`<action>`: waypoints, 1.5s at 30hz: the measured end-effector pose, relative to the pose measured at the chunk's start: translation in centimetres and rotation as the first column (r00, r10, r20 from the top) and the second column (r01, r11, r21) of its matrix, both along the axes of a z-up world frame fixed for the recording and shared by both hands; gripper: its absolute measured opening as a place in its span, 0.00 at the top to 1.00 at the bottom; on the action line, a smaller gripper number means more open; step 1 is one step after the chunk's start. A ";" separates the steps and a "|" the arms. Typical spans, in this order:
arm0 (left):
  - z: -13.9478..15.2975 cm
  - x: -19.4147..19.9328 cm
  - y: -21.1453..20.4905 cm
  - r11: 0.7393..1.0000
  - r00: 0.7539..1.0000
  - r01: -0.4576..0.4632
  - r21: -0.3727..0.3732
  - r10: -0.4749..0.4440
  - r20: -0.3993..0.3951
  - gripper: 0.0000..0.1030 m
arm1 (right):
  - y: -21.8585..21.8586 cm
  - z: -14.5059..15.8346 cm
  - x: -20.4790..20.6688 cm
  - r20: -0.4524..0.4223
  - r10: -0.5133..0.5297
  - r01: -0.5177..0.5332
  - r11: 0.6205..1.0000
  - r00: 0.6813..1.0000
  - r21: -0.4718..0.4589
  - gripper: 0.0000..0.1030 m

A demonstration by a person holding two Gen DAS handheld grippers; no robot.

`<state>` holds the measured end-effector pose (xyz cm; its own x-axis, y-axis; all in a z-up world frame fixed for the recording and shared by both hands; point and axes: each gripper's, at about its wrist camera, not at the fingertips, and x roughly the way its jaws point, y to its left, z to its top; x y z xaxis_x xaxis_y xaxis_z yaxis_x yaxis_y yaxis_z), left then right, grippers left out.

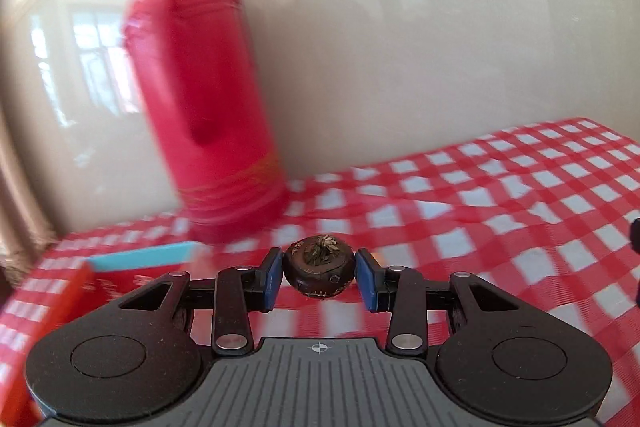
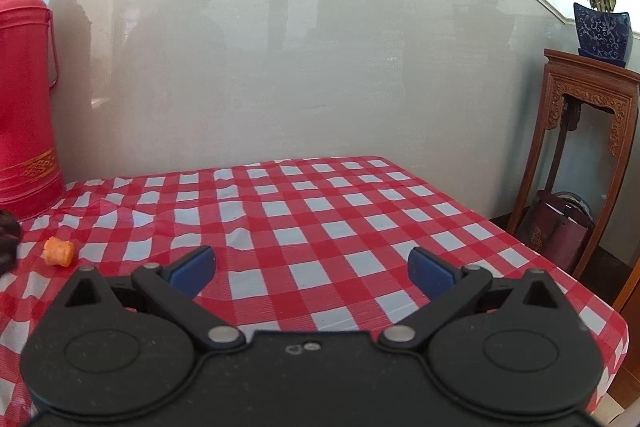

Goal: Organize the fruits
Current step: 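Carry the mangosteen into the red box and open the left tool, then close the right tool around the last orange fruit chunk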

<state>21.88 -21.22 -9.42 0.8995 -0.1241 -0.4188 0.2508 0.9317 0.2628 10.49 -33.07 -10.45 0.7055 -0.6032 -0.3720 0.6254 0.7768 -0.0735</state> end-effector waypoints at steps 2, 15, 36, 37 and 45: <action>0.6 -0.2 1.9 0.999 0.999 -0.038 0.006 0.038 0.019 0.62 | 0.6 0.0 0.1 -0.004 0.015 -0.015 1.000 1.000 -0.012 0.06; -1.2 2.7 15.1 0.921 0.914 -0.390 -0.001 0.387 -0.118 0.61 | 6.0 -0.2 2.0 -0.041 0.177 -0.179 0.982 0.983 -0.051 0.06; 0.0 -0.4 23.8 0.818 0.823 -0.565 -0.108 0.550 -0.138 0.13 | 10.7 -1.2 8.8 -0.120 0.393 -0.389 0.919 0.911 0.061 0.07; 0.0 -0.7 24.4 0.805 0.811 -0.584 -0.109 0.570 -0.132 0.13 | 10.7 -1.2 9.2 -0.122 0.400 -0.394 0.916 0.908 0.071 0.07; 0.1 -3.3 29.6 0.697 0.709 -0.704 -0.133 0.698 -0.095 0.07 | 10.8 -1.2 13.1 -0.118 0.438 -0.410 0.889 0.891 0.201 0.19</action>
